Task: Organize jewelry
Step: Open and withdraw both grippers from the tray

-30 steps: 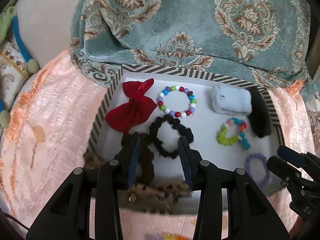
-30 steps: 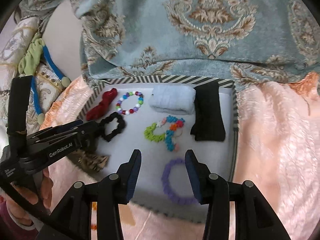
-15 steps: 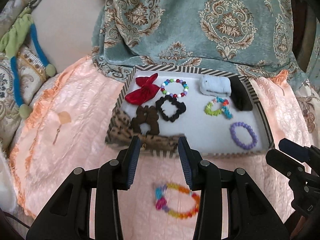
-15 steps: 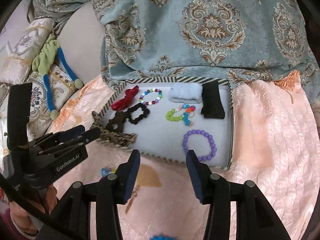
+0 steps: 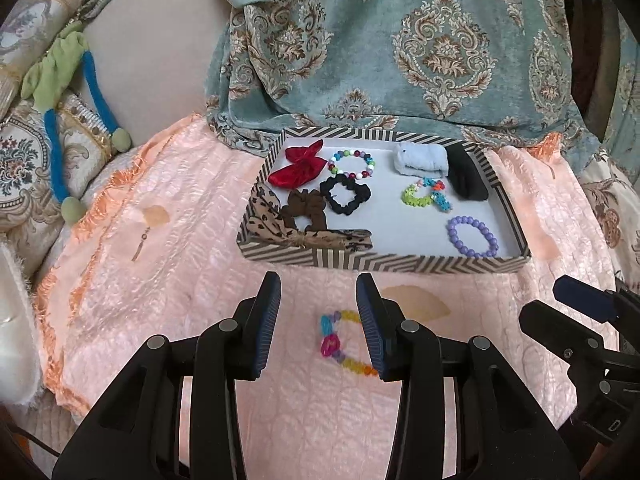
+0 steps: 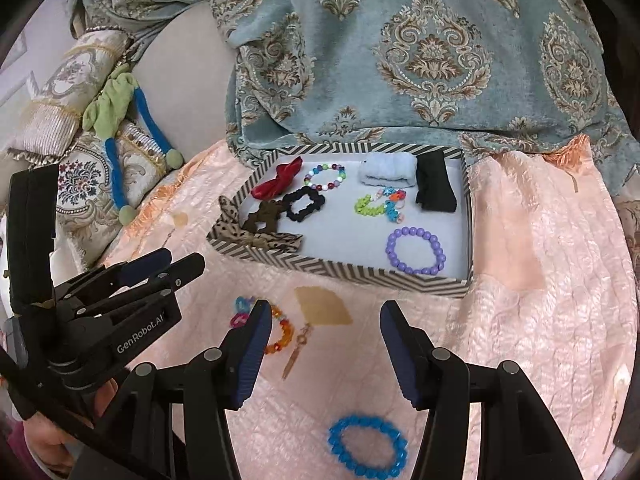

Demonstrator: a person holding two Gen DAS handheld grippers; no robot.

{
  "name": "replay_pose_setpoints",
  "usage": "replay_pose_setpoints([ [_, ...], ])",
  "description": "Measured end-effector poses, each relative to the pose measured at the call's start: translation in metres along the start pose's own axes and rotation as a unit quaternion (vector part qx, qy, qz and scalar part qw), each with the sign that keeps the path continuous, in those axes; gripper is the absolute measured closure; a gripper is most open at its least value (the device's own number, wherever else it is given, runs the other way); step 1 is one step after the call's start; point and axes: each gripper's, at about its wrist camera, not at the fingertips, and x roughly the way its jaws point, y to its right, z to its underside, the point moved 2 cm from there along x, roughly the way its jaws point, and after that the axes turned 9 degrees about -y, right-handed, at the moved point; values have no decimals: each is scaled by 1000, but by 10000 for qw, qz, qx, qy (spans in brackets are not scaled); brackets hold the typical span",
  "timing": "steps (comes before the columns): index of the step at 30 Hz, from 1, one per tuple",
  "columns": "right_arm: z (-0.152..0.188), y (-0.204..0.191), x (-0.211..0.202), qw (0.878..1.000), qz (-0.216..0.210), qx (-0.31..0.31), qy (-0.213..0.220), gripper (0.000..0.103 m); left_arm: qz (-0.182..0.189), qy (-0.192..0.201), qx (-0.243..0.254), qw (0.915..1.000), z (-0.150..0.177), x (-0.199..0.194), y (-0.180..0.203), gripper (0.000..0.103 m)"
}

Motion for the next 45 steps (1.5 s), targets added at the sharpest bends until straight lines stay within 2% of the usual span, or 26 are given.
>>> replay_pose_setpoints([
  [13, 19, -13, -17, 9999, -7, -128, 62, 46, 20, 110, 61, 9999, 22, -23, 4, 64],
  [31, 27, -13, -17, 9999, 44, -114, 0, 45, 22, 58, 68, 10000, 29, -24, 1, 64],
  [37, 30, -8, -11, 9999, 51, -78, -103, 45, 160, -149, 17, 9998, 30, -14, -5, 64],
  [42, 38, 7, -7, 9997, 113, -31, -219, 44, 462, -438, -343, 9974, 26, -1, -28, 64],
  [45, 48, 24, 1, 9988, 203, 83, -431, 44, 634, -632, -514, 9947, 25, 10, -37, 64],
])
